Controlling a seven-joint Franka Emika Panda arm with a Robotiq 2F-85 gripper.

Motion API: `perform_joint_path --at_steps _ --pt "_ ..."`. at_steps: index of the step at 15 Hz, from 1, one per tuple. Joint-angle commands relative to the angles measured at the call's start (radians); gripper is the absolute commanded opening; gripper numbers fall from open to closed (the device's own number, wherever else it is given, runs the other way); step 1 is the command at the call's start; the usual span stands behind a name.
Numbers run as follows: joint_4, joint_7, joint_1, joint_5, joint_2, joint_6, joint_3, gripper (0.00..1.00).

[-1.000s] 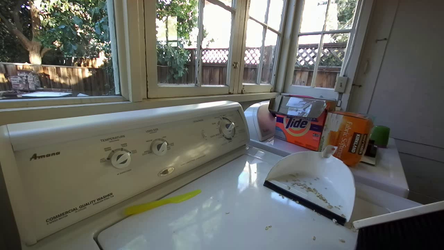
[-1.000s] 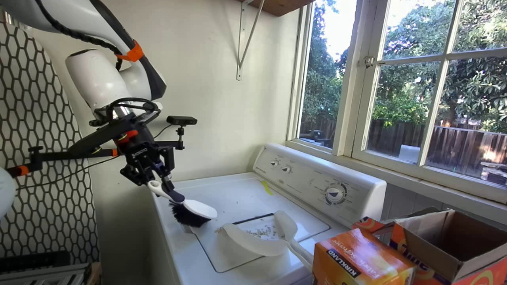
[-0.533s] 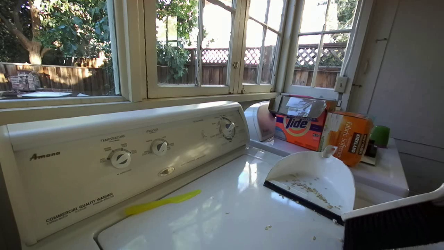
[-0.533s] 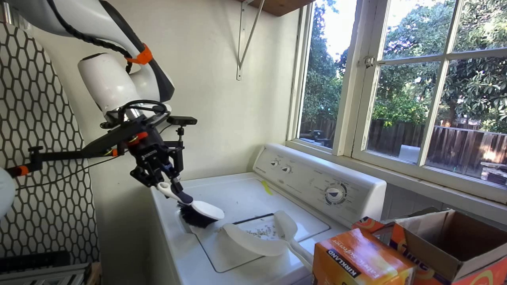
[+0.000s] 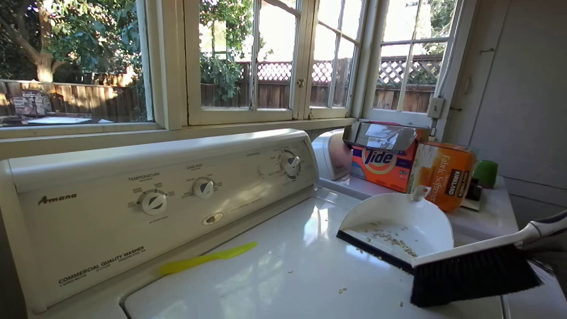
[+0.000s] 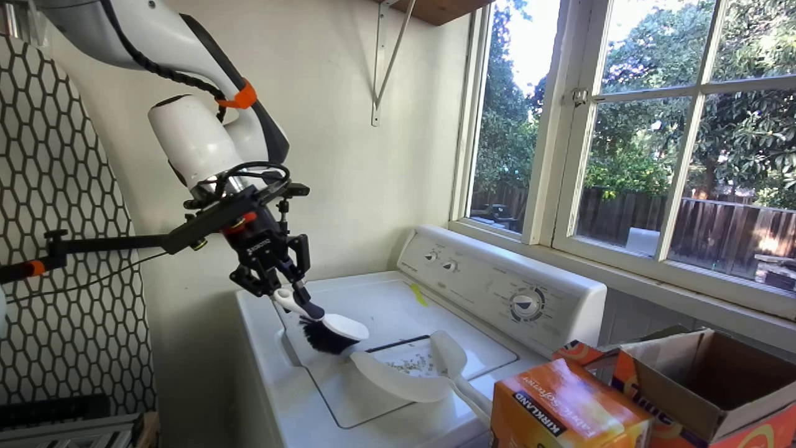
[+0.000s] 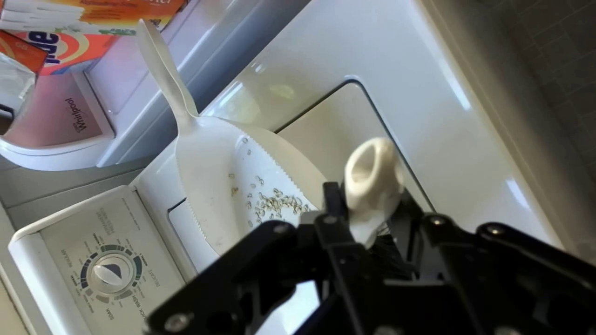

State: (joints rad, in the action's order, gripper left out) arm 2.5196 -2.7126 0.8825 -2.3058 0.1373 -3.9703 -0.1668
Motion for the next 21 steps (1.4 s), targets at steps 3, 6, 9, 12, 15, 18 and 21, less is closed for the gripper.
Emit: perform_joint_path --at_steps 3,6,9,12,15,18,21 --pt "-0.050 -0.033 -0.113 0.029 -0.058 0.007 -0.071 0.07" --pt "-0.062 -0.008 -0.157 0.062 -0.071 0.001 -0.108 0.07" --pt "-0.073 -0.005 -0.198 0.053 -0.077 -0.016 -0.135 0.07" --pt "-0.076 -0.001 -0.233 0.036 -0.082 -0.046 -0.157 0.07" --pt "-0.072 0.042 -0.263 0.056 -0.075 -0.080 -0.182 0.07" --pt "-0.068 0.082 -0.287 0.072 -0.071 -0.110 -0.206 0.07" --pt "-0.064 0.138 -0.303 0.112 -0.061 -0.139 -0.232 0.07"
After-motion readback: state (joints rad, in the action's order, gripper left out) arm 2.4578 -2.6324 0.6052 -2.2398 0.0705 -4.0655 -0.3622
